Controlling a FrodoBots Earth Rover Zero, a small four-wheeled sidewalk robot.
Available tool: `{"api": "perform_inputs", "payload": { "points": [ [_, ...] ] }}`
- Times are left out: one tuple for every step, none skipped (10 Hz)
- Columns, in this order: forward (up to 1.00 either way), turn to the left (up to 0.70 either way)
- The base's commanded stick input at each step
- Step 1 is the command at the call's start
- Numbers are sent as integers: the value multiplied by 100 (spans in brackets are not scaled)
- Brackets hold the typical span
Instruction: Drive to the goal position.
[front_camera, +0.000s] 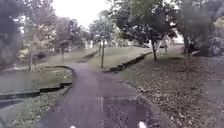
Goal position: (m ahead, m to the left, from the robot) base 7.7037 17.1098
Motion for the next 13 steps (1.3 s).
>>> {"api": "perform_inputs", "payload": {
  "points": [
    [70, 15],
    [70, 8],
    [70, 2],
    [70, 1],
    [70, 1],
    [70, 1],
    [70, 1],
    [70, 3],
    [70, 1],
    [70, 2],
    [70, 3],
    [70, 10],
    [70, 15]
  ]
}}
